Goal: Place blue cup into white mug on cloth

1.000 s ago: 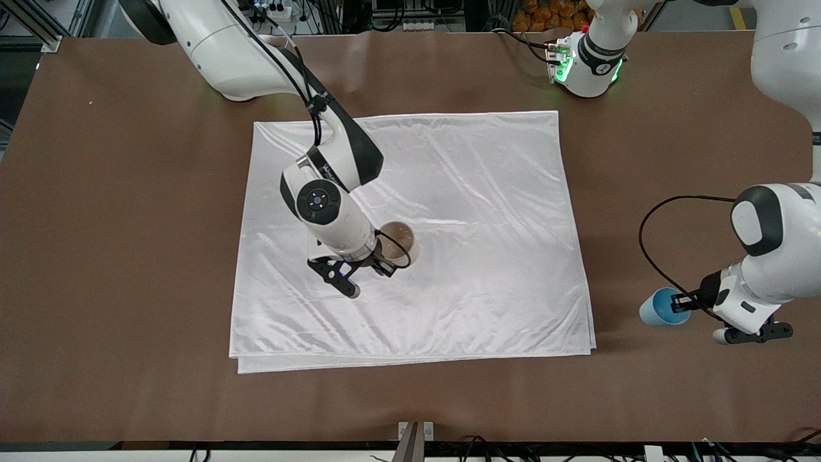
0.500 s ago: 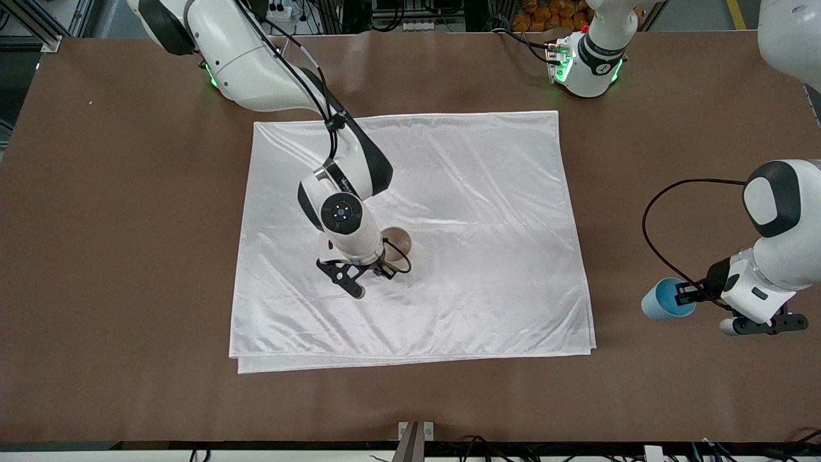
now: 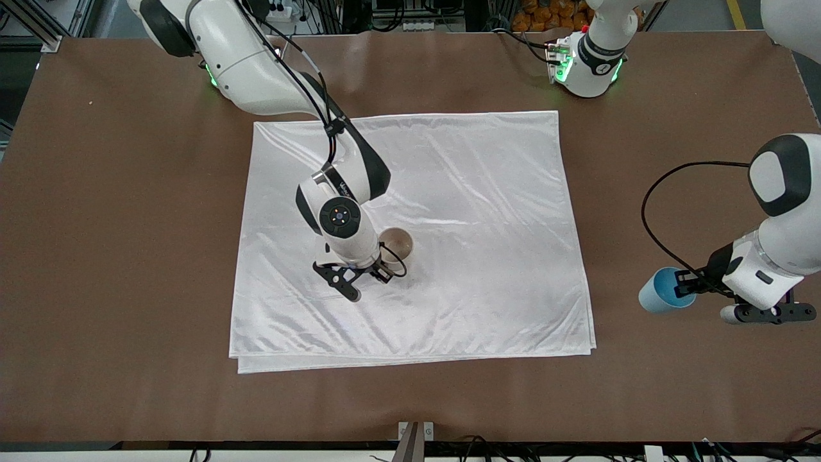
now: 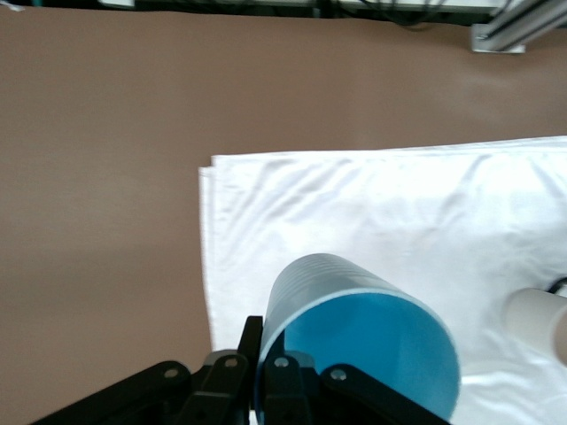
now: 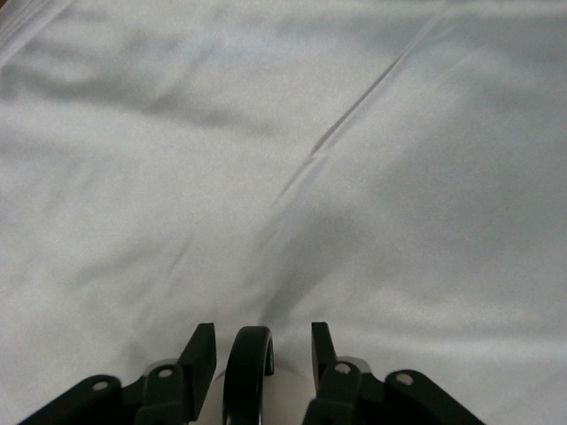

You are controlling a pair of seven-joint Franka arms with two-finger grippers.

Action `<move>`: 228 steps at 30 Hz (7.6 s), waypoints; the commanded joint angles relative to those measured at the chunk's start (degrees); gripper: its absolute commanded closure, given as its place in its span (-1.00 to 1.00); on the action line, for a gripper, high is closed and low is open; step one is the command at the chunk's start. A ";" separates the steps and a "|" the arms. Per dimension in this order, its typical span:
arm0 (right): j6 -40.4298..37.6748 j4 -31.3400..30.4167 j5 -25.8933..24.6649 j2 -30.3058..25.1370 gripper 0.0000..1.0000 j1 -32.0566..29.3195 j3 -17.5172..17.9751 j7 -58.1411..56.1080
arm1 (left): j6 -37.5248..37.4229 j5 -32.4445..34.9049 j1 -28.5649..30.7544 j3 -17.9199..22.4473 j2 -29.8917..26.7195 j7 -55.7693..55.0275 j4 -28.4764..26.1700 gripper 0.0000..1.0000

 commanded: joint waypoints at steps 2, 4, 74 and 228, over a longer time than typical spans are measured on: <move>-7.01 -0.80 -1.25 -4.10 -1.00 -8.03 3.23 -13.19 | -1.02 1.28 -4.22 -2.01 0.07 -6.97 0.21 1.00; -7.45 -0.89 -1.33 -4.37 -1.00 -9.70 3.23 -16.27 | -1.02 1.36 -6.60 -1.93 0.25 -10.48 0.21 1.00; -25.99 -15.04 -2.48 -42.68 -1.00 -26.93 7.98 -51.43 | 20.42 7.78 -45.98 13.63 21.26 -44.77 5.30 1.00; -29.07 -15.04 -0.02 -45.41 -1.00 -27.02 6.04 -53.82 | -13.85 0.40 -7.49 16.88 -20.93 -0.30 -5.95 -1.00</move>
